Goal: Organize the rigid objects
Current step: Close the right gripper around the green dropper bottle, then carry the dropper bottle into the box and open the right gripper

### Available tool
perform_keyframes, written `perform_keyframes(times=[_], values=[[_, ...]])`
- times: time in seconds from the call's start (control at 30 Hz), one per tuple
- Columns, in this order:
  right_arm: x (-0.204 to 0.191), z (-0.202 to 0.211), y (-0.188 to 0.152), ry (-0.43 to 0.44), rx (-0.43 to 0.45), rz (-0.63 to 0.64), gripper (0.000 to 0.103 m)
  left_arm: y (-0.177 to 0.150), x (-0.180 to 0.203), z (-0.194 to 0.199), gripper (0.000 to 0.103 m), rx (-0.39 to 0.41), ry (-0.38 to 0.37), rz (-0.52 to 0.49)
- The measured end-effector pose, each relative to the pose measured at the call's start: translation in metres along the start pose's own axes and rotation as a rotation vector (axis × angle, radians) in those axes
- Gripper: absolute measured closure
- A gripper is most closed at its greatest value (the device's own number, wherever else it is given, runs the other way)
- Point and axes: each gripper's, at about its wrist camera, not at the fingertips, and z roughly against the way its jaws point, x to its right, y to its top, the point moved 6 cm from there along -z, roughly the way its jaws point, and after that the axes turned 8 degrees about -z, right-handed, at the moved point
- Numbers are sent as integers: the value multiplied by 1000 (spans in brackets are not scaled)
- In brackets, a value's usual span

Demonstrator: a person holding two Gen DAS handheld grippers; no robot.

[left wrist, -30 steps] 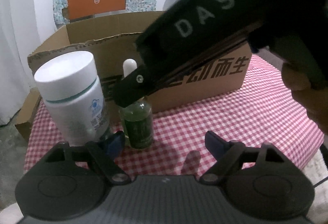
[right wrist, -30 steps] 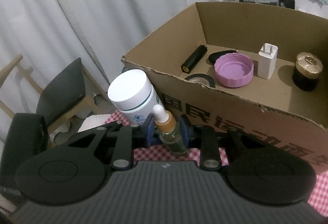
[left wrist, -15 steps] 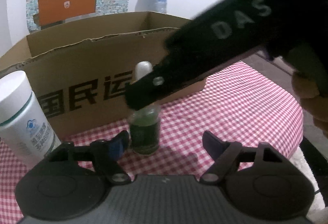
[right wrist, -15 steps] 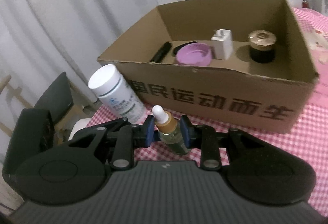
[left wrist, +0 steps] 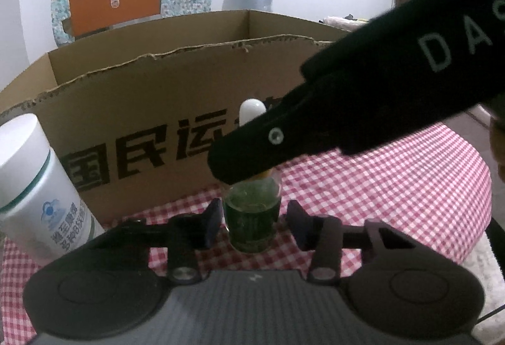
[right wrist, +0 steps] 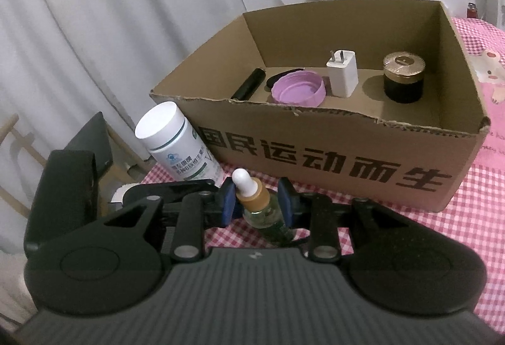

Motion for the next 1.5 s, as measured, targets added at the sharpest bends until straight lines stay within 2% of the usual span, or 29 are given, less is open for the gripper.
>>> perform_keyframes(times=[0.13,0.3,0.6,0.77,0.97,1.27,1.37,1.5], values=[[1,-2,0,8,-5,-3,74,3,-2,-4,69,3,14,-3],[2,-2,0,12,-2,-11,74,4,-5,-6,69,5,12,10],[1,5,0,1,14,-15,81,4,-2,-2,69,14,-10,17],[-3,15,0,6,37,-16,81,10,4,9,69,28,-7,2],[-17,40,7,34,83,0,81,26,15,42,69,64,3,-3],[-46,84,57,95,162,95,81,85,2,81,69,108,57,31],[-44,88,84,110,163,102,81,109,-11,76,69,89,30,82],[-23,80,121,126,133,45,81,128,-28,55,69,57,-14,149]])
